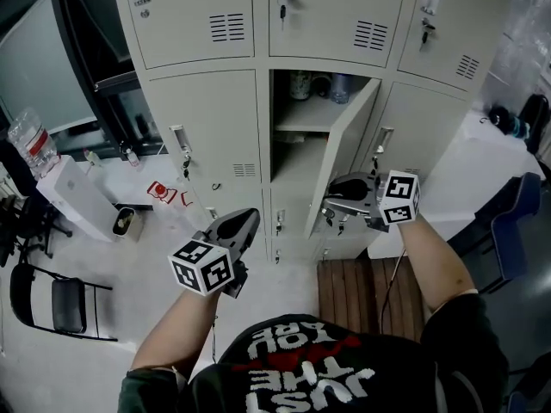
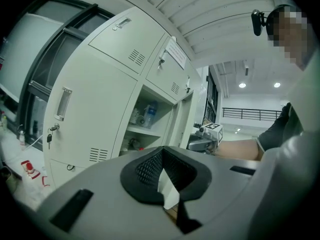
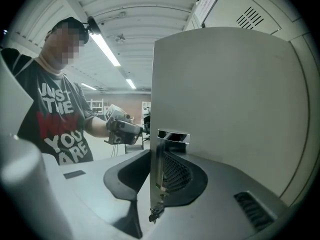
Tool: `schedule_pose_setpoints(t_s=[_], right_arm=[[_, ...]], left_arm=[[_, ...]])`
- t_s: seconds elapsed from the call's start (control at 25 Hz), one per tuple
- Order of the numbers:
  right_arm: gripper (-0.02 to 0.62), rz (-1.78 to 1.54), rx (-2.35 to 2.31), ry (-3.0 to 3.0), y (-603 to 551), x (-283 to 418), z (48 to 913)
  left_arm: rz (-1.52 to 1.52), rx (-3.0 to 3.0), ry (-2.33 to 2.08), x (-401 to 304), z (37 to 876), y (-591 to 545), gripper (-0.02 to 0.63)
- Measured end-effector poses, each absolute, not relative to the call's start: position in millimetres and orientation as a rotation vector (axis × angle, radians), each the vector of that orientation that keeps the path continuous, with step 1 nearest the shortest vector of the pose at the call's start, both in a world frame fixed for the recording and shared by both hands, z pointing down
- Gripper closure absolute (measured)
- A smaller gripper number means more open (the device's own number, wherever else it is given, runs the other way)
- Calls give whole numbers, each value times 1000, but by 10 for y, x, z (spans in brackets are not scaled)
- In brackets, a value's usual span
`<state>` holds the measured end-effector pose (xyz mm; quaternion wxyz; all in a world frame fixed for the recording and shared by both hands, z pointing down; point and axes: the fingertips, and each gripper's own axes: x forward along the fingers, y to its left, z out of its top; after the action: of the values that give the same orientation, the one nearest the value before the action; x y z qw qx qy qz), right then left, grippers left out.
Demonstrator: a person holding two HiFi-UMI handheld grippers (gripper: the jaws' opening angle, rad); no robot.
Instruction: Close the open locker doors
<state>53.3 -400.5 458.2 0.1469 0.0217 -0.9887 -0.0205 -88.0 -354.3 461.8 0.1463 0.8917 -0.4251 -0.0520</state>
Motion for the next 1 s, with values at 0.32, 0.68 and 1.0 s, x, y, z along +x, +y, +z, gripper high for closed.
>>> schedule_pose_setpoints(t_s=[0.32, 0.68, 1.0], right_arm=[[520, -86, 117, -2861, -4213, 259, 4574], [535, -117, 301, -2851, -4536, -29, 4591], [535, -125, 538, -2828, -4871, -271, 4590]], left_arm=[[-146, 2547, -1249, -1129, 4672, -3610, 598], [-149, 2516, -1260, -1389, 4773, -3714, 598], [-140, 2514, -1251, -1602, 4835, -3765, 598]])
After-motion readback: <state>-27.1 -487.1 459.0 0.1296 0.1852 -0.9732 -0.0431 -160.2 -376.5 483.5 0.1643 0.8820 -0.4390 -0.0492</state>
